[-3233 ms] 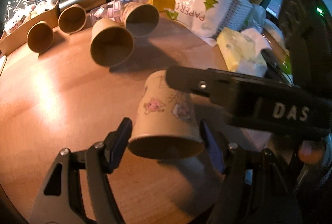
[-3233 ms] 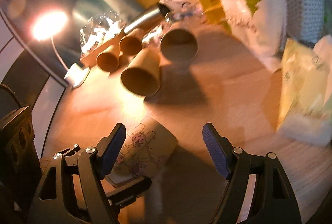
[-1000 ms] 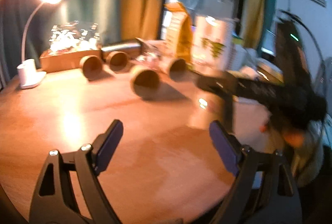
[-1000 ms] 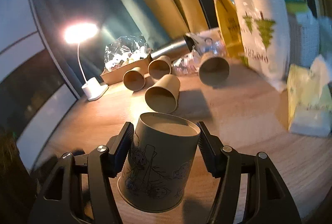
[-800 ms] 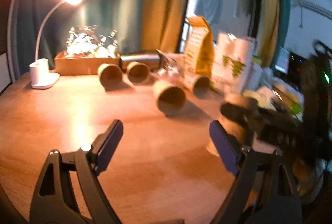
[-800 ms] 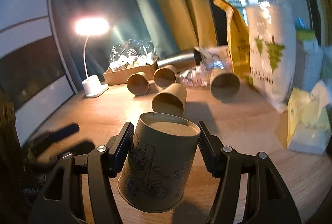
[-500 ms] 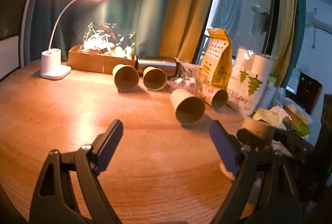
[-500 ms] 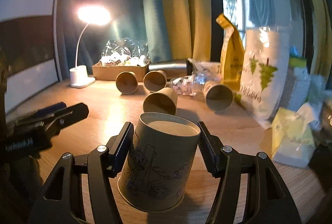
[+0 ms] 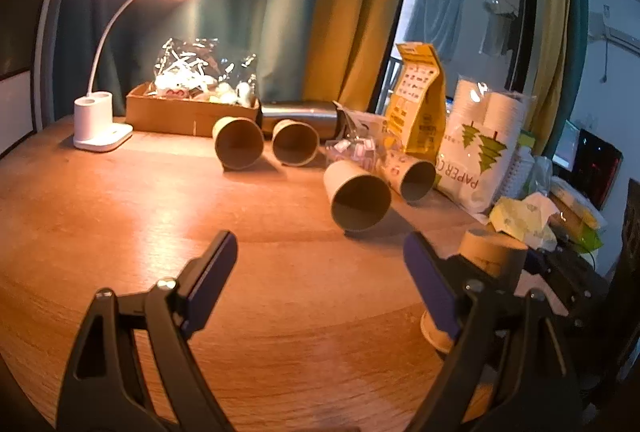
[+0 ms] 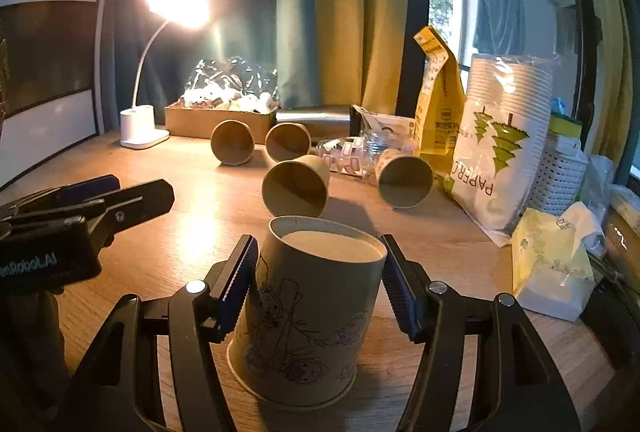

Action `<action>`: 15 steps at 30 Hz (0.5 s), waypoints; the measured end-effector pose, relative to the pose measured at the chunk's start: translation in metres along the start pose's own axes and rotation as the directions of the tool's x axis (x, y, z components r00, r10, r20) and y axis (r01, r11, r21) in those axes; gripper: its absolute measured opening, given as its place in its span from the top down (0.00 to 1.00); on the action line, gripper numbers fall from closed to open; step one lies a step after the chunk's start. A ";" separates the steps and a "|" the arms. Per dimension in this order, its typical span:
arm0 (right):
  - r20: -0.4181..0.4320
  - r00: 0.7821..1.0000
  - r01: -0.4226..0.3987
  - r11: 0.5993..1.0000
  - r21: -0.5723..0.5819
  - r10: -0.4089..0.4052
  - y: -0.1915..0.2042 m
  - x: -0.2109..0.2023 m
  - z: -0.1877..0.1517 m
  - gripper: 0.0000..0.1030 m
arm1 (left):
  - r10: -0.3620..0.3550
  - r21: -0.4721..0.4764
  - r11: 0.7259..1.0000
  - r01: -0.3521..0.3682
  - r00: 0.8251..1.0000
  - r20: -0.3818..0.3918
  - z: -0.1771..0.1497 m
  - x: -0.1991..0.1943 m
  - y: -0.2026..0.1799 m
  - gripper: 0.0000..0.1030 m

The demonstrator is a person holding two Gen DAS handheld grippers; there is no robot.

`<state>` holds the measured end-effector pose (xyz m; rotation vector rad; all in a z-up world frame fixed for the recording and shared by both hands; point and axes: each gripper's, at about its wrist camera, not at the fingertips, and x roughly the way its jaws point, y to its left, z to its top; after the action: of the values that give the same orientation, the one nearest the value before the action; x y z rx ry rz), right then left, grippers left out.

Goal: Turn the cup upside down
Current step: 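Lower the held cup onto the desk, rim up, with the right gripper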

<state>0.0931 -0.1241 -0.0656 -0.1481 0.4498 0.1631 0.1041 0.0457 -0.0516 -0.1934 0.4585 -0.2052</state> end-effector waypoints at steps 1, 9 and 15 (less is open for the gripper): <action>0.000 1.000 0.002 1.000 0.007 -0.002 -0.001 0.000 0.000 0.38 | 0.002 -0.002 1.000 -0.002 1.000 -0.004 0.000 0.001 0.000 0.16; -0.015 1.000 -0.003 1.000 0.018 0.003 -0.003 0.003 0.000 0.38 | -0.009 -0.015 1.000 0.009 1.000 -0.009 -0.001 0.002 0.001 0.16; -0.003 1.000 -0.023 0.999 0.041 0.023 -0.007 0.000 -0.001 0.35 | -0.020 -0.013 1.000 0.020 1.000 -0.010 -0.002 0.000 0.000 0.16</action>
<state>0.0942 -0.1311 -0.0657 -0.1025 0.4578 0.1762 0.1037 0.0450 -0.0531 -0.2101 0.4679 -0.2229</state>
